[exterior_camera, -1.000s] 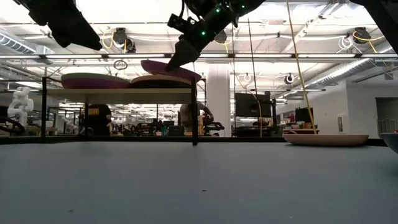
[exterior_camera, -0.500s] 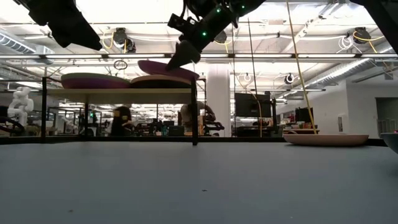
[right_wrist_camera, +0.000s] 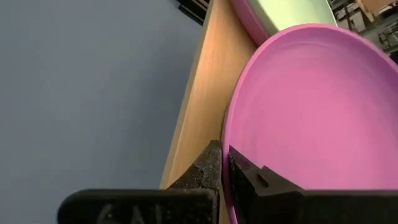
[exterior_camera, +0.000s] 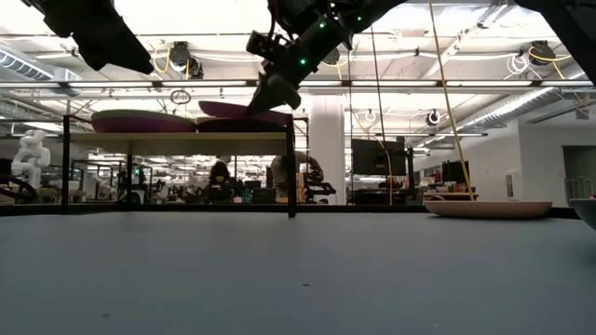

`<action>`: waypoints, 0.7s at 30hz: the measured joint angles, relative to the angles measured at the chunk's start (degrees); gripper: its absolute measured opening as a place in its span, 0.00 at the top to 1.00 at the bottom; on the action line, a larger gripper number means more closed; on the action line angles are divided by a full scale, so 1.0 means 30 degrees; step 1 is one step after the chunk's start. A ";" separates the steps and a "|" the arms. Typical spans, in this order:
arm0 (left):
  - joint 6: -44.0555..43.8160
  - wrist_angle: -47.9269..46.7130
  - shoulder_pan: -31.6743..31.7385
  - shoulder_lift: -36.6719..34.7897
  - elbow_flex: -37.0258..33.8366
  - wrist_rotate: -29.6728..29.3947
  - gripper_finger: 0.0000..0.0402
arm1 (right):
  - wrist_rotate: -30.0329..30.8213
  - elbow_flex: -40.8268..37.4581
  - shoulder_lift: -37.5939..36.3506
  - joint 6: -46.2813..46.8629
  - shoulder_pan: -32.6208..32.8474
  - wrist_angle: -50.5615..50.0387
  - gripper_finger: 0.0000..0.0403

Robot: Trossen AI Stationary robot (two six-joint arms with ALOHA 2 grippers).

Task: Place and stack plates onto a shelf
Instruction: Stack the purple plate on the light pink plate on the shelf

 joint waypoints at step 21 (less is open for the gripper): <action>0.0269 0.0022 0.0000 0.0006 0.0007 -0.0007 0.70 | 0.1496 0.0000 0.0012 -0.0366 0.0156 0.1053 0.85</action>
